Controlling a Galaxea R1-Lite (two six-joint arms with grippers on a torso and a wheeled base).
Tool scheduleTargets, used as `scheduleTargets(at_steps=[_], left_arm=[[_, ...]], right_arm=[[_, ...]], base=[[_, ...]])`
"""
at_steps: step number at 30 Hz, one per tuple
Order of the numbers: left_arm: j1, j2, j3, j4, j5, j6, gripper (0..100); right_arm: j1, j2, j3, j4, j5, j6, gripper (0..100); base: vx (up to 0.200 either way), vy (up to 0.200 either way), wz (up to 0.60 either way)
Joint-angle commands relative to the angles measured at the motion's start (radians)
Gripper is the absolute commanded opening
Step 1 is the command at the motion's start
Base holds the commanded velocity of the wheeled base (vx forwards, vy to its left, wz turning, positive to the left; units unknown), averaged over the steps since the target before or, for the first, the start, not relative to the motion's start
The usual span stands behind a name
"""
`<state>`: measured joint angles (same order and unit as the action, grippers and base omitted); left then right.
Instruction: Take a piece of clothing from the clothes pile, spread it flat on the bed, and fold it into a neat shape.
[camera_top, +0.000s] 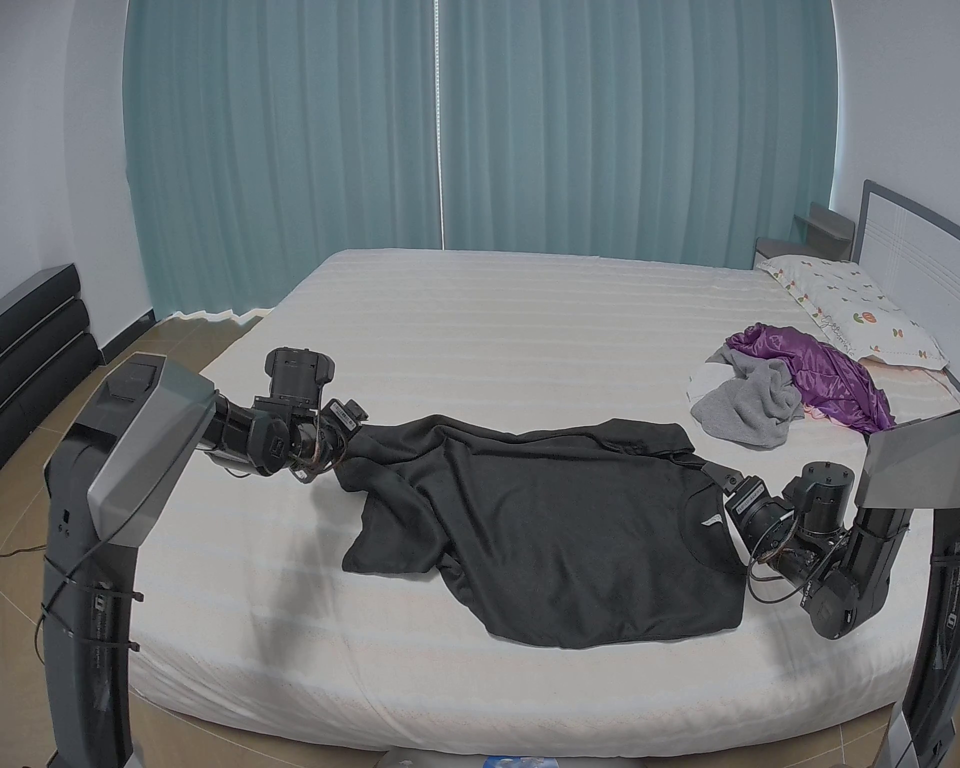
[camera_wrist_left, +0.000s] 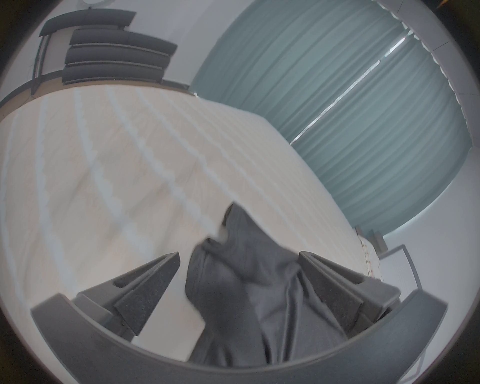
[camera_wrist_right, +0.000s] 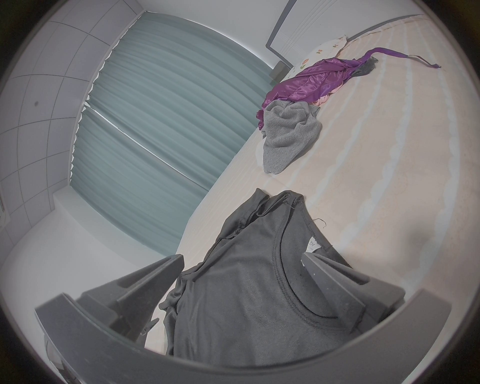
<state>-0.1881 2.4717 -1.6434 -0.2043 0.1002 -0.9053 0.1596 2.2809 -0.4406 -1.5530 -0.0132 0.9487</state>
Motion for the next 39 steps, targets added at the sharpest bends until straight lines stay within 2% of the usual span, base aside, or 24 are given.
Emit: scheduleTargets(at_steps=[1, 3, 5, 8, 12, 14, 17, 20, 24, 35, 39], left_arm=[[-0.013, -0.284, 0.335, -0.044, -0.080, -0.021, 100], [-0.025, -0.312, 0.392, -0.058, -0.085, -0.044, 100], [-0.050, -0.362, 0.517, -0.092, -0.116, -0.118, 100], [-0.070, -0.398, 0.642, -0.141, -0.154, -0.136, 100], [-0.093, -0.421, 0.778, -0.245, -0.168, -0.155, 100], [-0.125, -0.422, 0.860, -0.353, -0.165, -0.190, 100], [-0.143, -0.425, 0.927, -0.458, -0.163, -0.211, 100], [-0.152, -0.432, 0.975, -0.518, -0.160, -0.211, 100], [-0.151, -0.428, 1.016, -0.552, -0.163, -0.214, 100], [-0.154, -0.425, 1.024, -0.560, -0.174, -0.213, 100], [-0.162, -0.427, 1.021, -0.560, -0.178, -0.214, 100]], right_arm=[[0.000, -0.050, 0.045, -0.007, 0.002, 0.002, 100], [0.000, -0.063, 0.054, -0.007, 0.002, 0.002, 100], [0.000, -0.092, 0.085, -0.007, 0.004, 0.002, 100], [0.001, -0.124, 0.129, -0.009, 0.007, 0.002, 100], [-0.002, -0.179, 0.168, -0.007, 0.024, 0.001, 100], [0.003, -0.195, 0.209, -0.009, 0.048, 0.002, 100], [0.046, -0.189, 0.237, -0.009, 0.061, 0.005, 100], [0.061, -0.192, 0.266, -0.013, 0.058, 0.018, 100], [0.052, -0.198, 0.286, -0.013, 0.058, 0.036, 100], [0.052, -0.189, 0.298, -0.013, 0.067, 0.041, 100], [0.055, -0.187, 0.298, -0.013, 0.065, 0.042, 100]], base=[[0.000, 0.000, 0.00], [0.000, 0.000, 0.00], [0.000, 0.000, 0.00], [0.000, 0.000, 0.00], [0.000, 0.000, 0.00], [0.000, 0.000, 0.00], [-0.200, 0.000, 0.00], [-0.200, 0.000, 0.00], [0.000, 0.000, 0.00], [0.000, 0.000, 0.00], [0.000, -0.200, 0.00]])
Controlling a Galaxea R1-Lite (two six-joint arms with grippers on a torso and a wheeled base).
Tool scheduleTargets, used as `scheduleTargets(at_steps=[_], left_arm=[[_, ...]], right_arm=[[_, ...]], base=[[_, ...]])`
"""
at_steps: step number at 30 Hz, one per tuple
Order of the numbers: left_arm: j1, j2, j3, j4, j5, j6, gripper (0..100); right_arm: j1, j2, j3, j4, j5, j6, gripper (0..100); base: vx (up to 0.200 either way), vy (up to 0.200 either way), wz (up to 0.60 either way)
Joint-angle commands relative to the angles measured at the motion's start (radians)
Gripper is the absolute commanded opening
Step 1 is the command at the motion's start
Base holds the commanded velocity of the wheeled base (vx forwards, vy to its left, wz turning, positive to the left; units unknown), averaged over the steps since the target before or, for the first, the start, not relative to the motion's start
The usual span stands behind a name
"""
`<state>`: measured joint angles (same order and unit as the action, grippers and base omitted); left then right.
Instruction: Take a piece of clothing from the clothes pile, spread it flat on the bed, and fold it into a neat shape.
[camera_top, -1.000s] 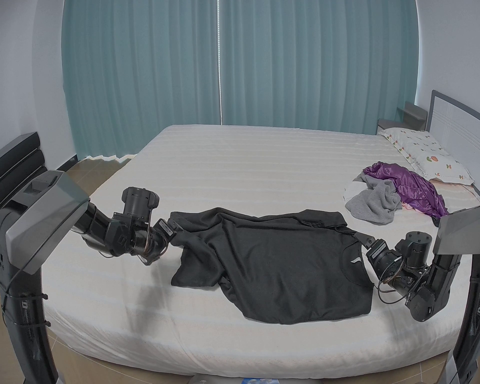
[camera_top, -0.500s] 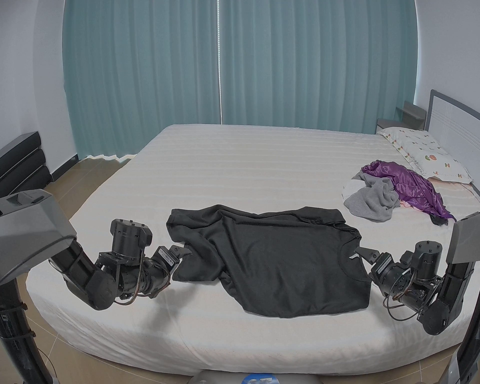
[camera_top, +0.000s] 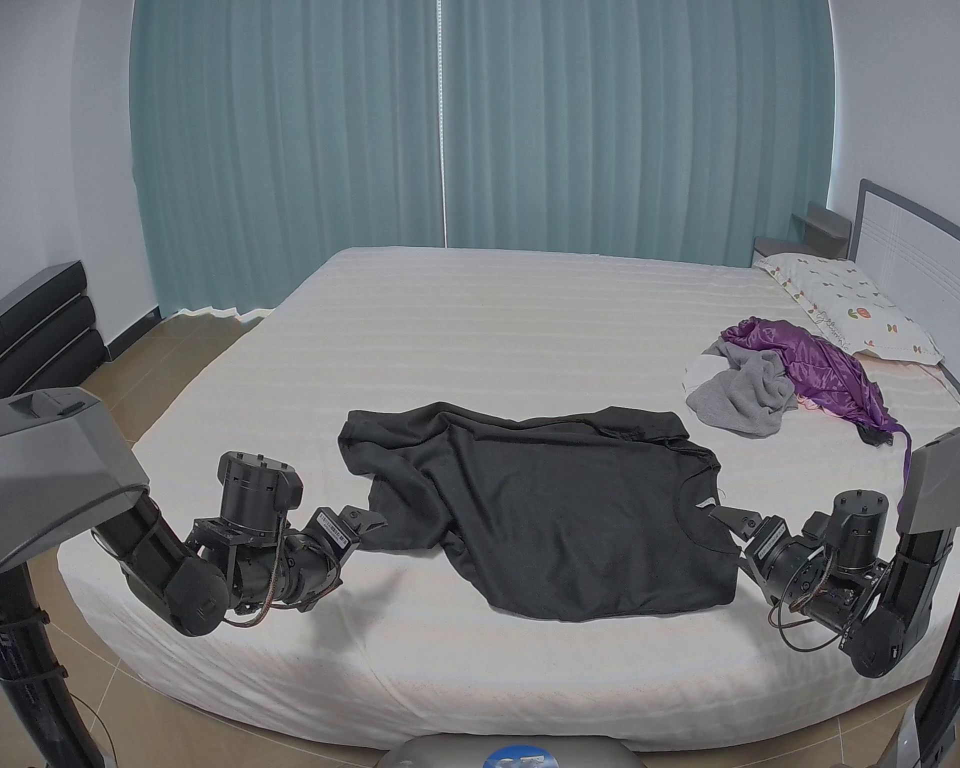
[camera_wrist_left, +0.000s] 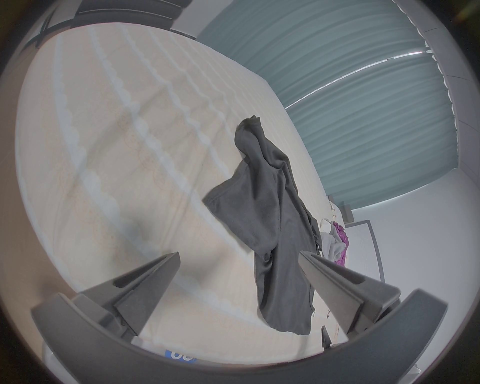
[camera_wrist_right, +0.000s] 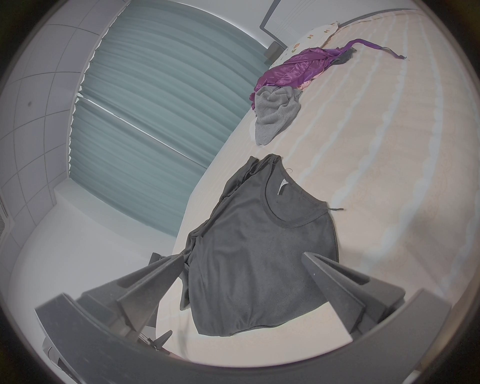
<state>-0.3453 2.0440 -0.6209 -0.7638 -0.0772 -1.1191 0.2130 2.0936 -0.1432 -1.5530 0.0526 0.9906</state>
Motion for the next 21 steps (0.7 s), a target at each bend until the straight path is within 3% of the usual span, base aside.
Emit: scheduleTargets(at_steps=[1, 5, 13, 21], left_arm=[[-0.004, 0.001, -0.002, 0.000, -0.001, -0.001, 100], [-0.003, 0.018, -0.014, 0.000, 0.001, 0.001, 100], [-0.001, 0.116, -0.091, 0.003, 0.053, 0.009, 100], [0.006, 0.232, -0.221, 0.060, 0.174, 0.075, 100]], right_arm=[[0.002, 0.000, 0.001, -0.013, 0.000, 0.000, 100], [0.003, 0.000, 0.002, -0.013, 0.000, -0.001, 100], [0.006, 0.006, 0.002, -0.013, 0.000, 0.002, 100], [0.002, 0.005, 0.002, -0.013, 0.000, 0.002, 100]], base=[[0.000, -0.200, 0.00], [0.000, -0.200, 0.00], [0.000, 0.000, 0.00], [0.000, 0.000, 0.00]])
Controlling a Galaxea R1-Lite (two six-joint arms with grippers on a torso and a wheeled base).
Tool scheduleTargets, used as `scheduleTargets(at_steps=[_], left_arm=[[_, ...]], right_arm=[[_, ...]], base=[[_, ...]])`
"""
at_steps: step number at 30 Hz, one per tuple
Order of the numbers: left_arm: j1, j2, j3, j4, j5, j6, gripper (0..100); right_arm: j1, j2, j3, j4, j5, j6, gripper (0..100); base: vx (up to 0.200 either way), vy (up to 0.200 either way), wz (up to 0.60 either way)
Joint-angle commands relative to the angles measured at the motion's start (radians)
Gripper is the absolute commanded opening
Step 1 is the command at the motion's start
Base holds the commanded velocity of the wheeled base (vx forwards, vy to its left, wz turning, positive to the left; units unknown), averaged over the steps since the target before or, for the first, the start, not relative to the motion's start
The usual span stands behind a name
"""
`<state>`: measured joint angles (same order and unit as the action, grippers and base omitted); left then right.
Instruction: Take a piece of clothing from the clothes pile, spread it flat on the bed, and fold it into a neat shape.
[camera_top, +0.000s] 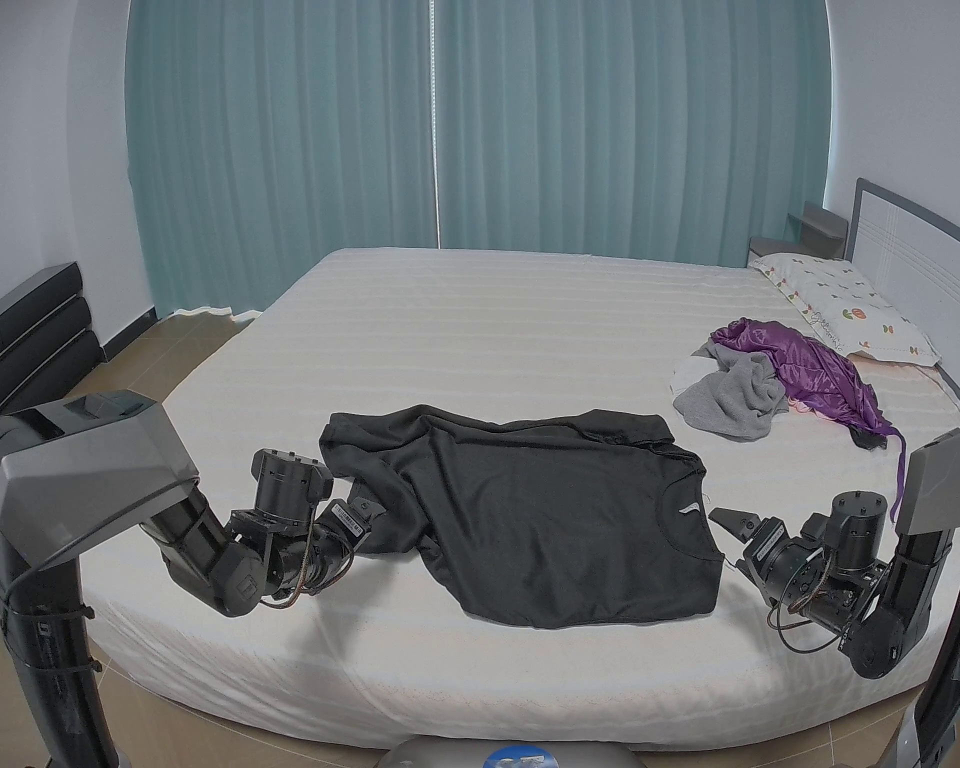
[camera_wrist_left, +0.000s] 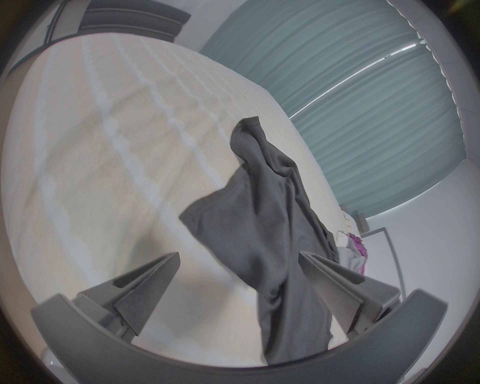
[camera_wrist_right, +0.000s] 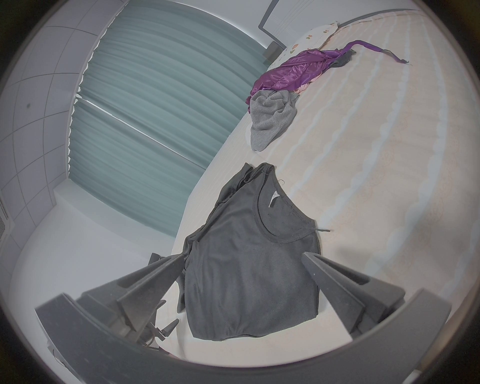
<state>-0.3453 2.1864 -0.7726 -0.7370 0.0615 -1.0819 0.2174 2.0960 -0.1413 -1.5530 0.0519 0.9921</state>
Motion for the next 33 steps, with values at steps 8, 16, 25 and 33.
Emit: scheduleTargets(at_steps=[8, 16, 25, 33], left_arm=[[0.022, 0.148, -0.214, 0.165, 0.090, 0.043, 100], [0.065, 0.151, -0.263, 0.200, 0.092, 0.053, 0], [0.115, 0.041, -0.146, 0.199, 0.090, 0.053, 0], [0.215, -0.117, 0.039, 0.182, 0.000, 0.117, 0]], right_arm=[[-0.006, -0.001, 0.000, -0.013, -0.003, 0.016, 100], [-0.006, 0.003, 0.000, -0.013, -0.003, 0.017, 100], [0.003, 0.024, 0.002, -0.013, -0.004, 0.016, 100], [0.000, 0.039, 0.019, -0.013, -0.007, -0.018, 100]], base=[[0.000, 0.000, 0.00], [0.000, 0.000, 0.00], [0.000, 0.000, 0.00], [0.000, 0.000, 0.00]])
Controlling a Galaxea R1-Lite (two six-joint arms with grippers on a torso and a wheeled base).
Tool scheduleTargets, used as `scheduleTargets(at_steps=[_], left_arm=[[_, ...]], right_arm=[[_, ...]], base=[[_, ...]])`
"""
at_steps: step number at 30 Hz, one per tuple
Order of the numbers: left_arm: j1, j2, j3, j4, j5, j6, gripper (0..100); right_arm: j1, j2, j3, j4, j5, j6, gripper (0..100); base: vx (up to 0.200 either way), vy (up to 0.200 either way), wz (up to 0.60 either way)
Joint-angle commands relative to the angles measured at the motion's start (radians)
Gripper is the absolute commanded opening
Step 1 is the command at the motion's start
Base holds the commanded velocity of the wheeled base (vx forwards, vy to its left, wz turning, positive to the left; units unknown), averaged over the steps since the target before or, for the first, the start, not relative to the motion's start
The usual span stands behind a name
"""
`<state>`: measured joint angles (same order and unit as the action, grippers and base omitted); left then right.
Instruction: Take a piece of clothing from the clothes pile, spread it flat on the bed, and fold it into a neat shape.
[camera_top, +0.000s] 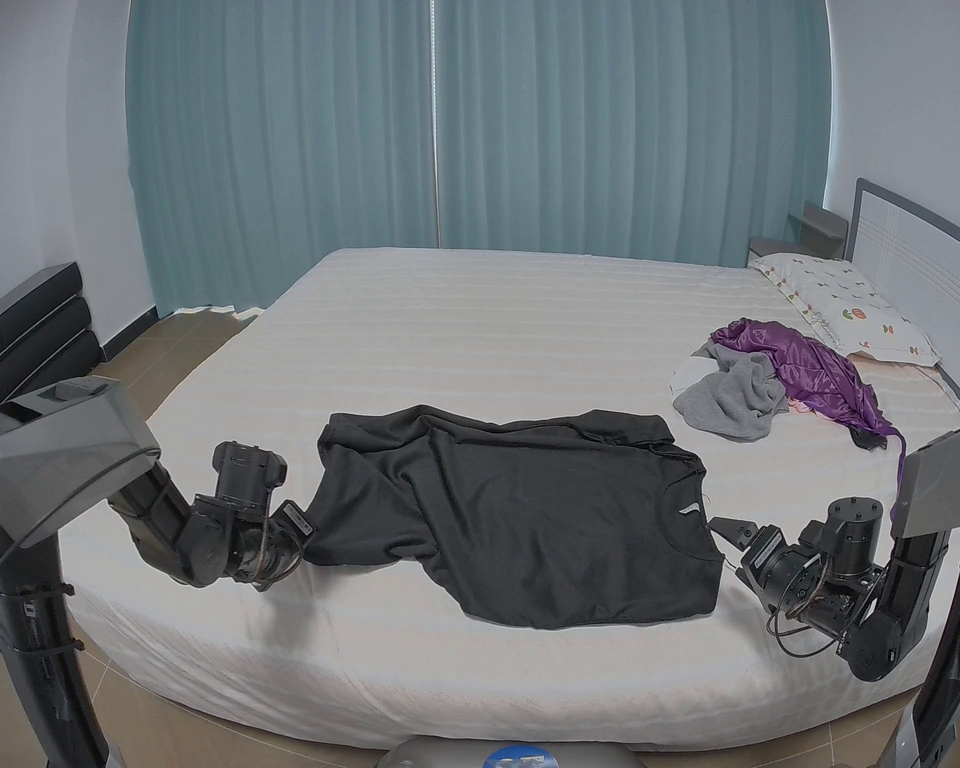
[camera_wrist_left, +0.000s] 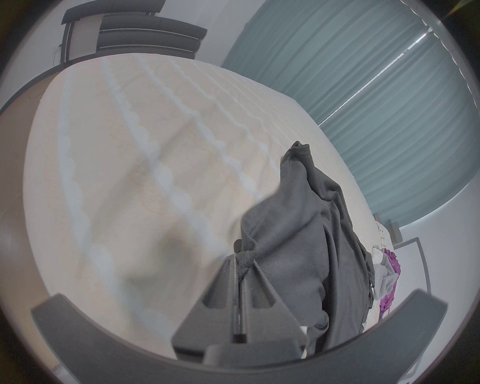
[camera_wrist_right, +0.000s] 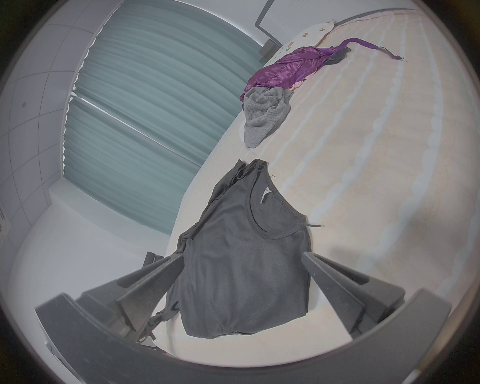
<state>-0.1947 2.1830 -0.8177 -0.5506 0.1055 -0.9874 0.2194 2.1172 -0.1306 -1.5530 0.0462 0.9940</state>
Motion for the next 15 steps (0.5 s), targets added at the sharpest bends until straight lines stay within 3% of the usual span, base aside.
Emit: scheduleTargets(at_steps=[1, 15], left_arm=[[0.075, -0.126, 0.095, -0.005, -0.058, 0.026, 0], [0.198, -0.198, 0.210, -0.005, -0.115, 0.130, 0]], right_arm=[[-0.003, 0.020, 0.016, -0.013, -0.002, -0.028, 100], [0.035, 0.184, -0.035, -0.013, 0.000, -0.080, 100]], base=[[0.000, 0.000, 0.00], [0.000, 0.000, 0.00]])
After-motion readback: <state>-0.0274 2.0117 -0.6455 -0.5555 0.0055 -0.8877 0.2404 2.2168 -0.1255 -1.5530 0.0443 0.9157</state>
